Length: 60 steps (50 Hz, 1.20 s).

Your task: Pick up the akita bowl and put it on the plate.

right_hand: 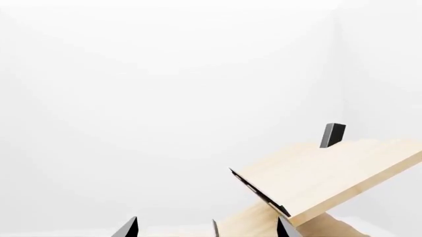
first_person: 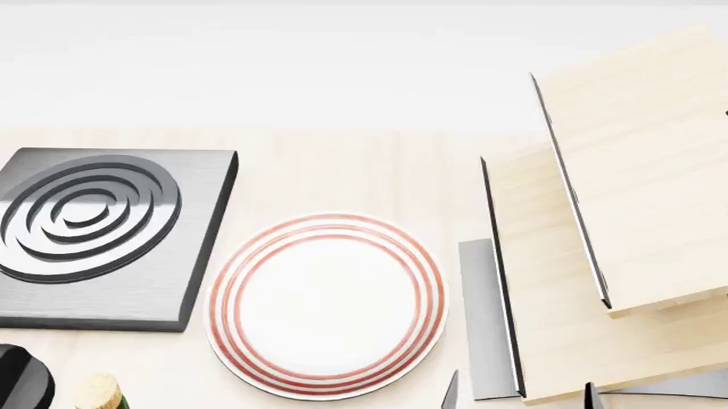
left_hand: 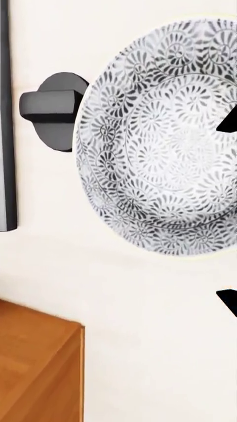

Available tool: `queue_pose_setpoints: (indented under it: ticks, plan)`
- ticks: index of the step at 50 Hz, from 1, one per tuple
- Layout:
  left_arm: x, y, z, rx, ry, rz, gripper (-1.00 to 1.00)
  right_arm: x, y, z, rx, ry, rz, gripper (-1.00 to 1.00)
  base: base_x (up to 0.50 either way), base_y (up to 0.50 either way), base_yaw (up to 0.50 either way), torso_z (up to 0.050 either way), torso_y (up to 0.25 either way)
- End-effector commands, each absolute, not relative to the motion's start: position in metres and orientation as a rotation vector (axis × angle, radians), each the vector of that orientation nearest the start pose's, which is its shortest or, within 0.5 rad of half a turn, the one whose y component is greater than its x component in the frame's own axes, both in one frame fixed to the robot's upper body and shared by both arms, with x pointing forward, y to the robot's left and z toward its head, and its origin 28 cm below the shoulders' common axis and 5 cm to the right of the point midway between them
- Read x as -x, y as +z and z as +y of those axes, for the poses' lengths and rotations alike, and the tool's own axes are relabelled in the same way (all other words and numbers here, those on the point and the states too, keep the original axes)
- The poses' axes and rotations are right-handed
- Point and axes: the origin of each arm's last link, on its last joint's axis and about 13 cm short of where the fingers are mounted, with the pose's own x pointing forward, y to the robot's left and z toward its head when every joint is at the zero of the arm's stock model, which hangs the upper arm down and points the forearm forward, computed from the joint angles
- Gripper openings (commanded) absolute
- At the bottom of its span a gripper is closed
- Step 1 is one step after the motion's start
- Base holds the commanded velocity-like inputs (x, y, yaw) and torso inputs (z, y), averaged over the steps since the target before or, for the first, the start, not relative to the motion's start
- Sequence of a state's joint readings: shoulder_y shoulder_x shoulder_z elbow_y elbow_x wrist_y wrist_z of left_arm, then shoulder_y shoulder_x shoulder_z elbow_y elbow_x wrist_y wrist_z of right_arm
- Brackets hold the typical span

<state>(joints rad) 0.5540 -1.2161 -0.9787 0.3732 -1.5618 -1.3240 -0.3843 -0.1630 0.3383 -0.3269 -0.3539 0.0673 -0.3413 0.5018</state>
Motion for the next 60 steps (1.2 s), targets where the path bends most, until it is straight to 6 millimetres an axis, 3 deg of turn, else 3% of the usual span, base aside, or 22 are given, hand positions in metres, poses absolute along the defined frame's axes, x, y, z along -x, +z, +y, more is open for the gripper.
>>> queue_pose_setpoints:
  ticks: [1, 60]
  plan:
    - [-0.115, 0.204, 0.413, -0.102, 0.159, 0.870, 1.00, -0.163, 0.069, -0.090, -0.010, -0.063, -0.461, 1.00, 0.00, 0.00, 0.00, 0.000, 0.000]
    - [-0.134, 0.188, 0.424, -0.041, 0.203, 0.878, 1.00, -0.165, 0.065, -0.088, -0.004, -0.052, -0.448, 1.00, 0.00, 0.00, 0.00, 0.000, 0.000]
